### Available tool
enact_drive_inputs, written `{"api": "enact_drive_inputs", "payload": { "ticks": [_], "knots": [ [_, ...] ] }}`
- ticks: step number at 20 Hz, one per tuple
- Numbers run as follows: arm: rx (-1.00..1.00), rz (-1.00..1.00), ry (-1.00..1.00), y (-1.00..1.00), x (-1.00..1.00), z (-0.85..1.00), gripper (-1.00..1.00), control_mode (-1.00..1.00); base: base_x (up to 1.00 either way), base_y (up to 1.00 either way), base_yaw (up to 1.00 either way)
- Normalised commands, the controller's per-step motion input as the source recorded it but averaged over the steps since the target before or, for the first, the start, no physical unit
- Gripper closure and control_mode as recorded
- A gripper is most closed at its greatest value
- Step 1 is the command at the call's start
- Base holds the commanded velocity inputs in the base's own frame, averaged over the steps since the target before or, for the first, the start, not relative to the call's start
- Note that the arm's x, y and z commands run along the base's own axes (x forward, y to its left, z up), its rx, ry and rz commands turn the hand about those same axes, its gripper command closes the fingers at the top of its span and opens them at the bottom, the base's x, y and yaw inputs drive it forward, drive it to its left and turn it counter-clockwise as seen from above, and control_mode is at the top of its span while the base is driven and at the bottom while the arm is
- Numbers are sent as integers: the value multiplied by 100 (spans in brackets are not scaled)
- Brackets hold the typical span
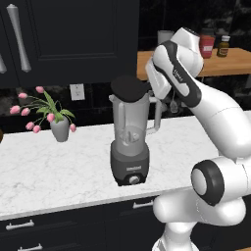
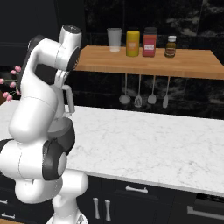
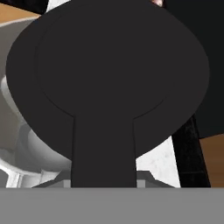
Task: Close the lid blender by securely placing the lid on top.
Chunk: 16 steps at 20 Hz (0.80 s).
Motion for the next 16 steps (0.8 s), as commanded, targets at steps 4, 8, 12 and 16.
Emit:
{"api": "enact_drive_inputs", "payload": {
  "ticks": [4, 8, 12, 16],
  "knots": [
    [-7, 0, 0, 0, 1, 0, 100, -100, 0, 0, 0],
    [-7, 1, -5, 0, -5, 0, 100, -100, 0, 0, 0],
    [-4, 0, -1, 0, 7, 0, 100, -100, 0, 0, 0],
    [-2, 1, 0, 0, 16, 0, 100, -100, 0, 0, 0]
  ]
}}
